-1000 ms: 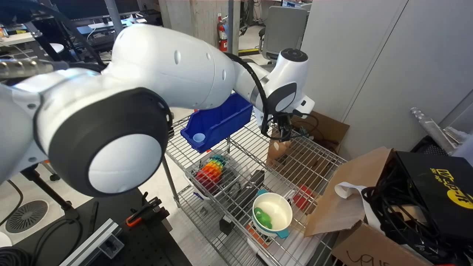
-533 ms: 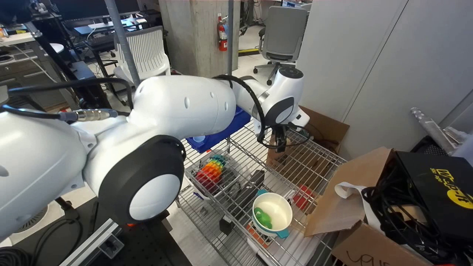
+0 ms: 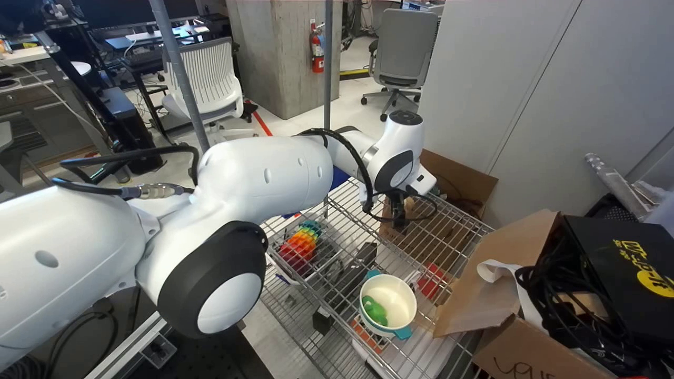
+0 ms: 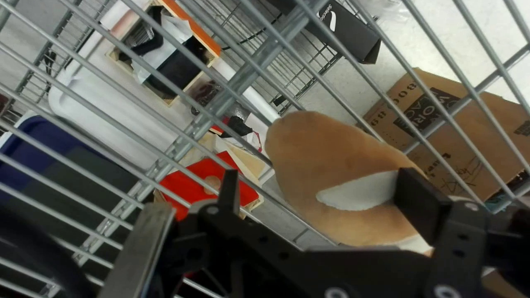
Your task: Pick up the bread plush toy and put it in the bowl
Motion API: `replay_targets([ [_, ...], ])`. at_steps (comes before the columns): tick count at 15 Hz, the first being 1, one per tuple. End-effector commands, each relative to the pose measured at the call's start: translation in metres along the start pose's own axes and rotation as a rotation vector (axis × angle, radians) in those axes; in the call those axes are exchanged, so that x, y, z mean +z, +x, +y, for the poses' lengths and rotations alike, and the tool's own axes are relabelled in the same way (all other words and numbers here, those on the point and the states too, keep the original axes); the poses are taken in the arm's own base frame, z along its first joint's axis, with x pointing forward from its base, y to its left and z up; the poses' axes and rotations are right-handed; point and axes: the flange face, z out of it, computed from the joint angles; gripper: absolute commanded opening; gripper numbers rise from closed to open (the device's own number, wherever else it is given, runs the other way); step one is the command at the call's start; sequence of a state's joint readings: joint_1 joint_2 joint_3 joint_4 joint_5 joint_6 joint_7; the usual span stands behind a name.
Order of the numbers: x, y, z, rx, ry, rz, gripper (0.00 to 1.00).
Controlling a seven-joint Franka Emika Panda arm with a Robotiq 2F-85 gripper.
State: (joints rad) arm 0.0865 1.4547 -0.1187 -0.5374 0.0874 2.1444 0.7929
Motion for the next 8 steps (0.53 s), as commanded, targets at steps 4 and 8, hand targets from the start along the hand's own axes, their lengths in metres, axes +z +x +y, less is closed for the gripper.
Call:
replay_targets([
  [4,-0.0048,0.0007,-0.0069,0.012,0.003,0.064,0.42],
  [8,-0.0077,0.0071,-0.0028,0.085,0.023,0.056,0.12],
])
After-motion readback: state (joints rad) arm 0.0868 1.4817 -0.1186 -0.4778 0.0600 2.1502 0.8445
